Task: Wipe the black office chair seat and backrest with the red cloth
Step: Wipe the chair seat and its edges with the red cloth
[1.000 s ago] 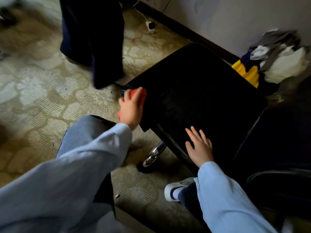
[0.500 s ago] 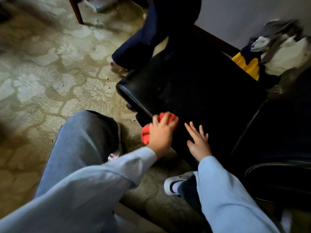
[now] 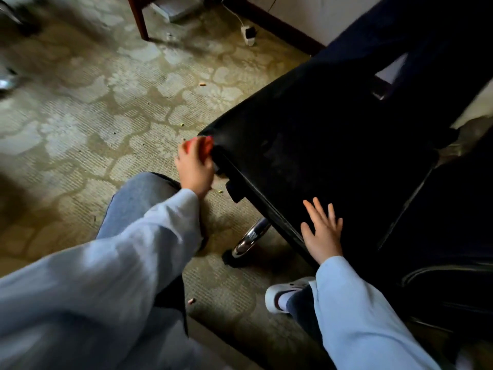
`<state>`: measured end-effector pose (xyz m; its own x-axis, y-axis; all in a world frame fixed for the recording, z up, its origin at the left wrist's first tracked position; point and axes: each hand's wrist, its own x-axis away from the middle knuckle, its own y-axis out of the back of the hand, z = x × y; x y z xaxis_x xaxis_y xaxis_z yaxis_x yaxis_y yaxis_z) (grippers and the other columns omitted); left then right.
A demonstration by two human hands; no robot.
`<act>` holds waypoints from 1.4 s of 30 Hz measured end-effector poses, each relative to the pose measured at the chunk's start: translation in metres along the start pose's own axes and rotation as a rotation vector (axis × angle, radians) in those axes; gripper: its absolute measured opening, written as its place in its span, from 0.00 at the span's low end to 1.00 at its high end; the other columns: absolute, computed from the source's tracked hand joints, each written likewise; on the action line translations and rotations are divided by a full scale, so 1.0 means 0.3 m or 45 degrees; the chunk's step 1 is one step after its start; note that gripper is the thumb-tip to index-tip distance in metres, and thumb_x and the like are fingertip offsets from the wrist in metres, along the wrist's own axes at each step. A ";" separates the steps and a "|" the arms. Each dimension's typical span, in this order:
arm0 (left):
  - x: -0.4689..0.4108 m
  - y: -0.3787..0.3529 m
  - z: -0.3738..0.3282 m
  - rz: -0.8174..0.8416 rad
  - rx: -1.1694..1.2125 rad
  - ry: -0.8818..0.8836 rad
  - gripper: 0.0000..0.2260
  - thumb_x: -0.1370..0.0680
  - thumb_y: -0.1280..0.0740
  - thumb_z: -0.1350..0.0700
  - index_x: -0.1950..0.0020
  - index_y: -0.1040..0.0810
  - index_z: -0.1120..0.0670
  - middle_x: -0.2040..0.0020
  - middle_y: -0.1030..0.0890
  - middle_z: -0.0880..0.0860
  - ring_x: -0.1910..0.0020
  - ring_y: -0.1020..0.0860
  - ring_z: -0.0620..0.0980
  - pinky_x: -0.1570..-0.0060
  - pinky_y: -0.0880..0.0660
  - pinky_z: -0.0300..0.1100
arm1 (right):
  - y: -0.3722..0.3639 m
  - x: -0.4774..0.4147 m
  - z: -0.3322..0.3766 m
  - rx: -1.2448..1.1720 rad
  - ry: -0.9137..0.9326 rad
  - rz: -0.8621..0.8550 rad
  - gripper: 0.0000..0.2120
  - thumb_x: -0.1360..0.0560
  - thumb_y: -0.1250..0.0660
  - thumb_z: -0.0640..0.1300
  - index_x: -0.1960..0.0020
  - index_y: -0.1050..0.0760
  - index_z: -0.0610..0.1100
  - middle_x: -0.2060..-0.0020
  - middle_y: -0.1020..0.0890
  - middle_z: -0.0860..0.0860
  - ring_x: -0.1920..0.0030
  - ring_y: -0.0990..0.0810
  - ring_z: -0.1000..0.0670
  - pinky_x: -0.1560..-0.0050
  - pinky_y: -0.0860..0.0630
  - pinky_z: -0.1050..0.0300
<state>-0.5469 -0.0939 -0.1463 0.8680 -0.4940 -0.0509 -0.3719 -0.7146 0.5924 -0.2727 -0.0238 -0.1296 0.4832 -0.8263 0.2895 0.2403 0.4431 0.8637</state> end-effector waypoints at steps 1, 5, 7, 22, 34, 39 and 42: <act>-0.049 0.019 0.012 -0.047 -0.026 0.060 0.17 0.26 0.38 0.61 0.37 0.26 0.58 0.39 0.28 0.63 0.40 0.30 0.61 0.38 0.38 0.48 | -0.003 -0.001 -0.001 0.015 0.002 -0.006 0.25 0.21 0.42 0.42 0.26 0.43 0.53 0.24 0.46 0.53 0.24 0.58 0.48 0.27 0.63 0.45; -0.147 0.019 0.049 0.036 -0.105 0.086 0.14 0.27 0.38 0.61 0.42 0.22 0.56 0.42 0.26 0.61 0.43 0.28 0.62 0.38 0.33 0.53 | -0.005 -0.002 -0.003 0.004 -0.018 0.002 0.25 0.21 0.42 0.43 0.26 0.42 0.54 0.24 0.46 0.54 0.24 0.58 0.49 0.28 0.64 0.46; -0.128 -0.009 0.057 0.094 -0.104 0.068 0.14 0.28 0.37 0.61 0.43 0.21 0.56 0.44 0.25 0.61 0.45 0.26 0.62 0.40 0.31 0.52 | -0.001 -0.005 -0.004 0.009 -0.020 0.017 0.25 0.21 0.42 0.43 0.26 0.42 0.54 0.24 0.45 0.54 0.24 0.58 0.49 0.28 0.64 0.46; 0.183 -0.072 -0.030 0.237 -0.240 -0.204 0.14 0.25 0.34 0.60 0.41 0.21 0.54 0.34 0.29 0.59 0.41 0.33 0.63 0.43 0.33 0.50 | -0.003 -0.006 0.007 0.071 -0.038 0.055 0.25 0.21 0.44 0.43 0.26 0.43 0.54 0.24 0.47 0.54 0.24 0.59 0.48 0.28 0.64 0.46; 0.486 -0.111 -0.077 0.749 0.001 -0.604 0.15 0.26 0.36 0.54 0.40 0.22 0.51 0.39 0.25 0.55 0.43 0.28 0.55 0.40 0.33 0.47 | 0.002 -0.005 0.001 0.062 -0.015 0.046 0.25 0.21 0.43 0.44 0.25 0.44 0.54 0.24 0.47 0.54 0.24 0.59 0.49 0.28 0.64 0.46; 0.352 -0.103 -0.050 0.115 0.363 -0.062 0.18 0.26 0.39 0.58 0.37 0.24 0.56 0.40 0.26 0.58 0.40 0.29 0.50 0.35 0.34 0.49 | 0.006 -0.003 -0.003 0.126 -0.003 0.119 0.24 0.19 0.47 0.46 0.25 0.48 0.55 0.24 0.50 0.54 0.24 0.61 0.48 0.28 0.65 0.46; 0.208 -0.116 -0.012 -0.017 0.303 0.067 0.18 0.25 0.39 0.58 0.34 0.27 0.57 0.37 0.30 0.60 0.36 0.31 0.57 0.32 0.38 0.54 | 0.007 -0.003 0.005 0.156 -0.015 0.150 0.24 0.19 0.48 0.46 0.24 0.50 0.55 0.23 0.52 0.54 0.24 0.62 0.48 0.28 0.66 0.45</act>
<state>-0.4787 -0.0982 -0.1672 0.8867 -0.4621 -0.0119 -0.4223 -0.8204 0.3855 -0.2740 -0.0226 -0.1274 0.4917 -0.7755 0.3960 0.0780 0.4922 0.8670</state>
